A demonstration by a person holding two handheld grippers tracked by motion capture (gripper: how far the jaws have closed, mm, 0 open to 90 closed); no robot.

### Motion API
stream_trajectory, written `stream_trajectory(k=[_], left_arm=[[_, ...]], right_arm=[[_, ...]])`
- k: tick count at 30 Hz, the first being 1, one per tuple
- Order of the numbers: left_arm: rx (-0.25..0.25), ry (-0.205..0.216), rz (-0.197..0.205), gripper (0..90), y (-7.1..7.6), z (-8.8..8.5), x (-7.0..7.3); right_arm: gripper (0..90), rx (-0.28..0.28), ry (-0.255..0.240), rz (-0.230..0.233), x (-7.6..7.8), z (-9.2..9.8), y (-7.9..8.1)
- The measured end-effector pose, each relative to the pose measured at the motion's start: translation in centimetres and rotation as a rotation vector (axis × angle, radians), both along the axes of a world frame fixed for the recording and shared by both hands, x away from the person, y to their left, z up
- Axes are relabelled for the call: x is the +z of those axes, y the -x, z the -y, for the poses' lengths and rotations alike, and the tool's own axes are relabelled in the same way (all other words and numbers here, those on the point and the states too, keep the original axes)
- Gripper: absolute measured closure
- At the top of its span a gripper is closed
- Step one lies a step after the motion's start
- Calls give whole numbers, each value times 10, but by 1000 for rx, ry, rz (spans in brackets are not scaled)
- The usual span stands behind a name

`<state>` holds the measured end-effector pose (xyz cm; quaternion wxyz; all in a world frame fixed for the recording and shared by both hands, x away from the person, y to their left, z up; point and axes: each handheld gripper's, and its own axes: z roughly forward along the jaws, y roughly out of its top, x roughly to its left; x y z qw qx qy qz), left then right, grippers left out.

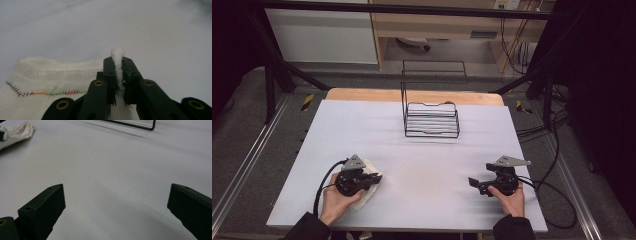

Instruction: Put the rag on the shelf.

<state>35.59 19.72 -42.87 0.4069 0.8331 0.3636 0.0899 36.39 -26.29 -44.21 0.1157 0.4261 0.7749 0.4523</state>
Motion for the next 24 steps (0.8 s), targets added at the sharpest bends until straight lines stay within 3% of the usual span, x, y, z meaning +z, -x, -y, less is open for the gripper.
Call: stream_trajectory(k=[3,6,10,11,17,20,24], left_arm=[[-7,-24,0,812,-1,4,-5],[-9,-8,-8,788,-2,1,-4],[-3,5,15,692,0,-7,2],[1,6,20,616,0,-10,4],[36,10,52,470,0,-34,14],[55,41,51,359,-2,-50,19],[91,35,64,297,-1,-70,22]], right_arm=[[22,5,5,-1,0,0,0],[25,4,1,-3,0,-1,0],[25,5,8,-2,-1,-2,-1],[25,6,10,-1,0,-4,-1],[25,14,9,2,2,-12,-2],[24,30,10,6,4,-24,-5],[24,46,17,5,6,-35,-9]])
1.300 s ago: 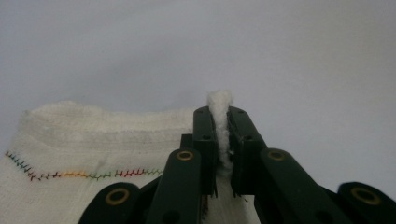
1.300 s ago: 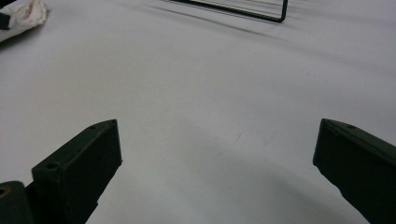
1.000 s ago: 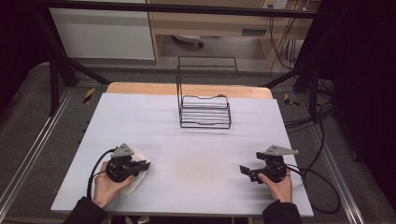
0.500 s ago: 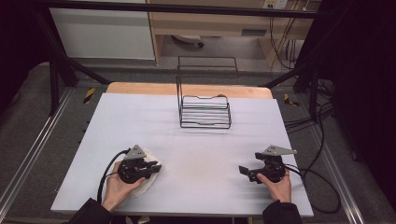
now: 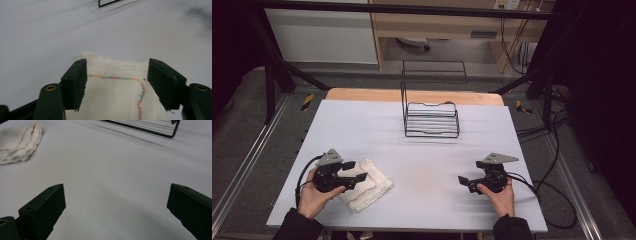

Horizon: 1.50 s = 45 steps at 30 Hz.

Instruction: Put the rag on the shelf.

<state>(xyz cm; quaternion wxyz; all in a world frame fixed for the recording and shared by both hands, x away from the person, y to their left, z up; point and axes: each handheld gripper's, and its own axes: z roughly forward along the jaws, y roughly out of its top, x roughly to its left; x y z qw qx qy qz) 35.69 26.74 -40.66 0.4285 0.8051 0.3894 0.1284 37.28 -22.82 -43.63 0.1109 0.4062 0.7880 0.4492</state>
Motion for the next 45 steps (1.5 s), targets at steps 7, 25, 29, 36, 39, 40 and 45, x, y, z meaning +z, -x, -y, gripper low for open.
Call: stream_trajectory(k=[7,25,29,36,39,40,45], left_arm=[[47,-11,-2,140,2,-26,-5],[90,-22,-6,77,-3,-58,-15],[95,-27,-13,77,-4,-58,-17],[95,-31,-10,77,-4,-58,-17],[89,-37,-7,77,-4,-57,-18],[89,-39,-6,77,-4,-56,-18],[82,-48,-7,77,-4,-55,-18]], right_arm=[[20,33,35,-2,6,-35,-10],[33,174,54,45,19,-171,-47],[39,176,72,42,16,-191,-52],[81,186,56,25,9,-228,-61],[152,206,55,32,10,-250,-67],[152,206,55,32,10,-250,-67],[248,236,66,16,4,-276,-75]])
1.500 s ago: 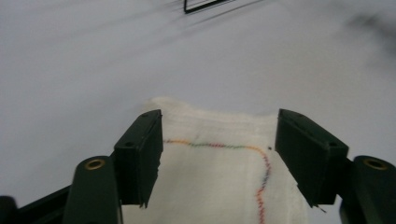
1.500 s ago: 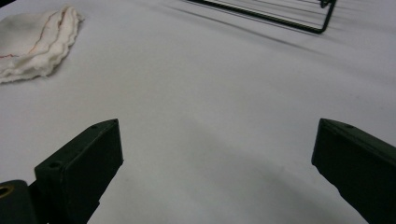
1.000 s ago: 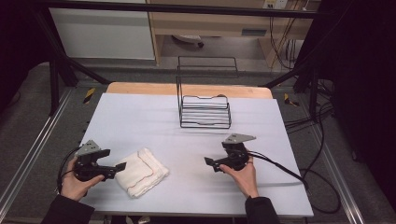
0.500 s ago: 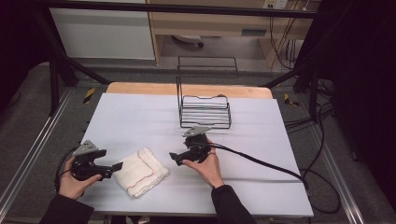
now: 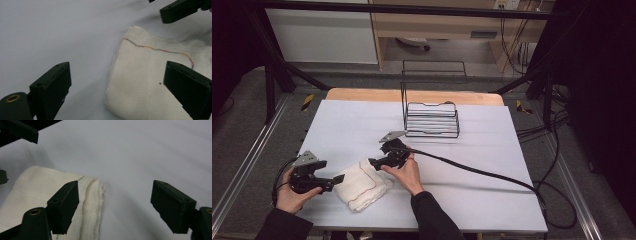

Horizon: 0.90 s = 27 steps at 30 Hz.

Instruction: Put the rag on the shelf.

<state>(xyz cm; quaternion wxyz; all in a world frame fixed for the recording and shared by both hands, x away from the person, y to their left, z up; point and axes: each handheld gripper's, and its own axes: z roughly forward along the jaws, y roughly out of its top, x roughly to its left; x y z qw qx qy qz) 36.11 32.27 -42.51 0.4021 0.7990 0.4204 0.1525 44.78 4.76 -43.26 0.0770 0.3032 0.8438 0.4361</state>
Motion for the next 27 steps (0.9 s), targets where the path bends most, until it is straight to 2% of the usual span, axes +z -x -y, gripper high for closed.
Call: stream_trajectory(k=[1,5,7,9,12,13,17,22,23,27], left_arm=[[0,-2,0,77,0,0,0],[1,-1,0,77,0,1,0],[1,-1,0,77,0,1,0],[0,0,1,77,0,1,0],[-6,-3,0,77,0,2,0],[-6,-4,0,77,0,2,0],[-3,-4,0,77,0,2,0],[-4,-6,1,77,-1,3,-1],[-4,-7,1,77,-1,3,0],[-3,-2,2,77,0,3,0]], right_arm=[[311,15,5,-10,-3,-8,-2],[363,37,8,-29,-7,-19,-4],[412,59,25,-57,-11,-27,-5],[459,63,13,-71,-14,-30,-6],[496,62,15,-83,-16,-31,-6],[527,72,20,-104,-19,-31,-7],[581,85,16,-114,-21,-31,-7],[721,90,1,-153,-22,-32,-5],[783,93,-1,-162,-21,-32,-5],[824,88,-1,-164,-19,-31,-4]])
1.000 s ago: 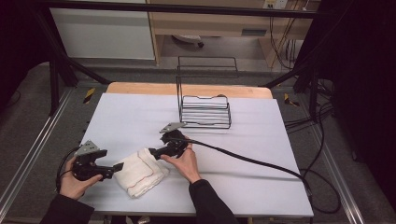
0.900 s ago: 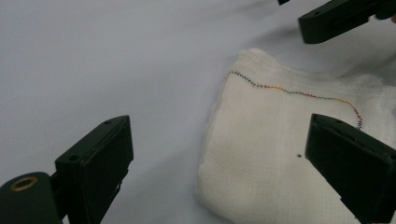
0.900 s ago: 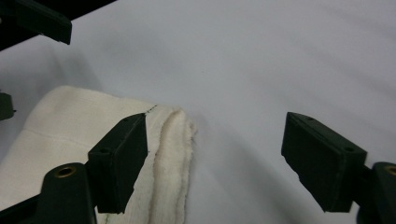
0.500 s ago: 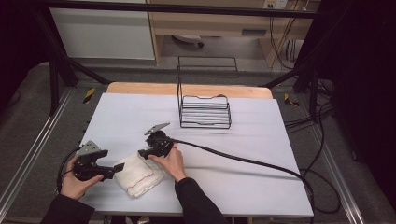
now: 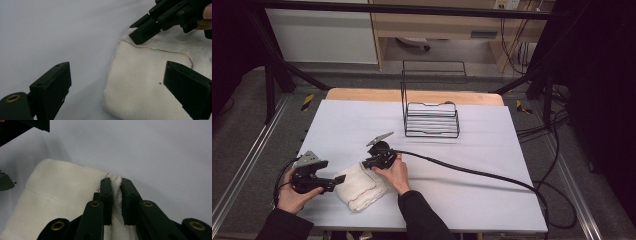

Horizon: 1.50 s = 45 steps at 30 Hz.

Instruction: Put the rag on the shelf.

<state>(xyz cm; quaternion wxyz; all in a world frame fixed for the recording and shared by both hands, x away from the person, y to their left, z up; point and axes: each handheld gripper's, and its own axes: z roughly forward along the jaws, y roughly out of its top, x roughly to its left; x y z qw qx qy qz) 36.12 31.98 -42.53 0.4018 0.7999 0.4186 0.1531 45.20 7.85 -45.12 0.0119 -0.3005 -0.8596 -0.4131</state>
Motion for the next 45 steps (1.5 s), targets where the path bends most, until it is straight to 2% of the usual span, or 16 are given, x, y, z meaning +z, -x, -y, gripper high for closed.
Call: stream_trajectory(k=[4,6,11,12,15,16,17,20,21,23,27,33,34,37,41,45], left_arm=[[2,2,-2,78,0,0,0],[5,1,-2,78,0,-1,0],[26,20,-16,83,-1,0,0],[33,19,-16,99,-1,1,0],[55,-5,-25,131,-3,7,-3],[61,2,-37,167,-4,9,-5],[68,8,-44,167,-6,12,-7],[92,12,-64,290,-12,19,-11],[100,10,-66,290,-15,21,-12],[119,-1,-68,358,-19,24,-14],[143,26,-85,477,-27,27,-13],[133,42,-134,589,-34,27,-16],[134,47,-143,626,-35,28,-17],[131,56,-169,661,-39,30,-20],[120,42,-172,698,-39,34,-20],[108,42,-192,743,-40,35,-19]], right_arm=[[835,-17,-3,14,4,1,3],[837,-45,5,38,11,4,5],[838,-93,19,59,18,13,7],[838,-123,23,56,20,20,8],[838,-145,32,66,20,26,9],[837,-159,45,77,19,32,9],[837,-159,45,77,19,32,9],[832,-163,51,90,16,40,11],[832,-163,51,90,16,40,11],[828,-160,65,98,13,43,10],[814,-147,67,100,6,45,9],[697,-157,56,110,7,48,3],[656,-163,51,95,6,48,1],[634,-152,57,67,2,47,-3],[643,-146,57,61,1,47,-4],[684,-140,58,32,1,48,-4]])
